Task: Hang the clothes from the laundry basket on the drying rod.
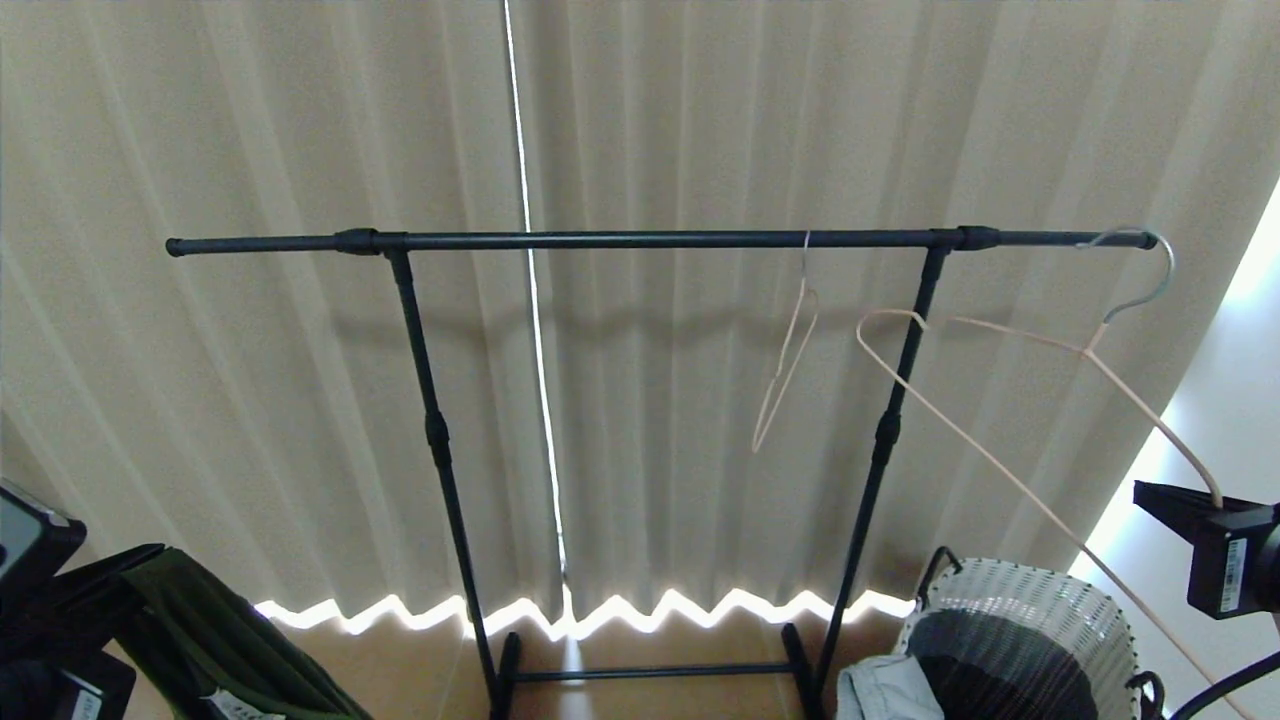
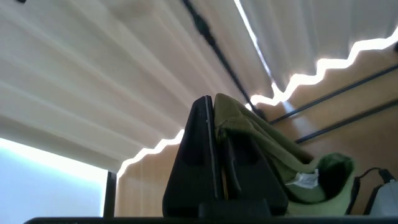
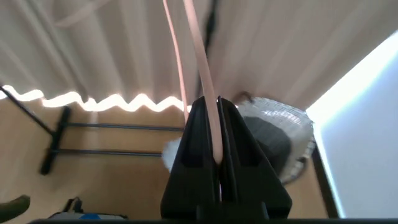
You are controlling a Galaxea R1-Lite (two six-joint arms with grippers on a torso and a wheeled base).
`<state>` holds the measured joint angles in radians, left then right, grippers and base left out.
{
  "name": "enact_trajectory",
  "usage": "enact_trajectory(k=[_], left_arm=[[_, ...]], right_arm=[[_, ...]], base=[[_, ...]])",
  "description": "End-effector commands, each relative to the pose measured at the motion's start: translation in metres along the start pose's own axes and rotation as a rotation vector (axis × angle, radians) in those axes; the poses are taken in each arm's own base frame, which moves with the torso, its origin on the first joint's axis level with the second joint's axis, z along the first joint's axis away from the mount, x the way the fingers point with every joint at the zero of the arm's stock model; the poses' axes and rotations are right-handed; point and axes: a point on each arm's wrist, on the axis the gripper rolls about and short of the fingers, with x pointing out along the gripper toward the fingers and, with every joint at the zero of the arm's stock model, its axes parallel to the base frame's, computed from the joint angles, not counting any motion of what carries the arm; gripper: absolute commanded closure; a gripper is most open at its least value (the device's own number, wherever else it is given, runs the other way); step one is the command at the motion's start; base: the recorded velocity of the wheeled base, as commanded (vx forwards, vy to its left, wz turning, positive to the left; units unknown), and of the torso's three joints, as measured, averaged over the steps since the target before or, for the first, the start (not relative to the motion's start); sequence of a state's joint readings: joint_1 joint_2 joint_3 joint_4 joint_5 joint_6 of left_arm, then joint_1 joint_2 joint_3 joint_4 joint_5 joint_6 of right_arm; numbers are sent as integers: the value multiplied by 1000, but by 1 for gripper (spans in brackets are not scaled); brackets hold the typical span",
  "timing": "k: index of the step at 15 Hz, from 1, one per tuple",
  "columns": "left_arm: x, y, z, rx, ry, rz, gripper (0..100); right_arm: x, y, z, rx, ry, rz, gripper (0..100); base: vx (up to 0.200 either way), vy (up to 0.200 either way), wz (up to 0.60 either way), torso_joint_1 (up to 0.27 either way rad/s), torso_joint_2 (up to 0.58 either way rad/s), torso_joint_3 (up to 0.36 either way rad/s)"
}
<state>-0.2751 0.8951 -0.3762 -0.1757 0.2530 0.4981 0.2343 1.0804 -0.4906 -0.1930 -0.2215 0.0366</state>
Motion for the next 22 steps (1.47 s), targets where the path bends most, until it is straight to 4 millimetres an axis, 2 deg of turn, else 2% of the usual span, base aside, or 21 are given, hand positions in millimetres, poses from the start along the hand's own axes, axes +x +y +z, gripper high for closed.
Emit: enact_trajectory(k=[1,4,7,10,11,13,14,15,19,21,22], left_arm=[[0,0,0,1,1,-2,100],[7,3,10,8,0,-3,100],[25,16,43,-9,-26,15,100],[50,26,77,-15,-39,31,100],[55,28,84,-16,-40,39,100],[82,30,107,-26,-21,74,100],[84,30,109,-32,-20,75,100],[101,22,126,-99,-26,61,100],[145,2,141,-157,64,161,100],[157,-2,146,-196,69,176,100],[156,-8,149,-205,61,159,100]], right_arm=[[-2,4,8,-3,-35,40,100],[-5,18,18,-24,-67,166,100],[2,43,14,-50,-15,315,100],[0,77,19,31,36,483,100],[-1,82,19,44,47,506,100],[-3,98,14,36,86,571,100],[-3,99,13,35,85,577,100],[-4,111,12,41,71,628,100],[-15,129,7,19,81,725,100],[-22,135,5,12,89,766,100],[-23,138,4,7,94,779,100]], base=[[0,0,0,0,0,0],[0,0,0,0,0,0],[0,0,0,0,0,0],[0,0,0,0,0,0],[0,0,0,0,0,0],[0,0,0,0,0,0],[0,0,0,0,0,0],[0,0,0,0,0,0],[0,0,0,0,0,0],[0,0,0,0,0,0],[0,0,0,0,0,0]])
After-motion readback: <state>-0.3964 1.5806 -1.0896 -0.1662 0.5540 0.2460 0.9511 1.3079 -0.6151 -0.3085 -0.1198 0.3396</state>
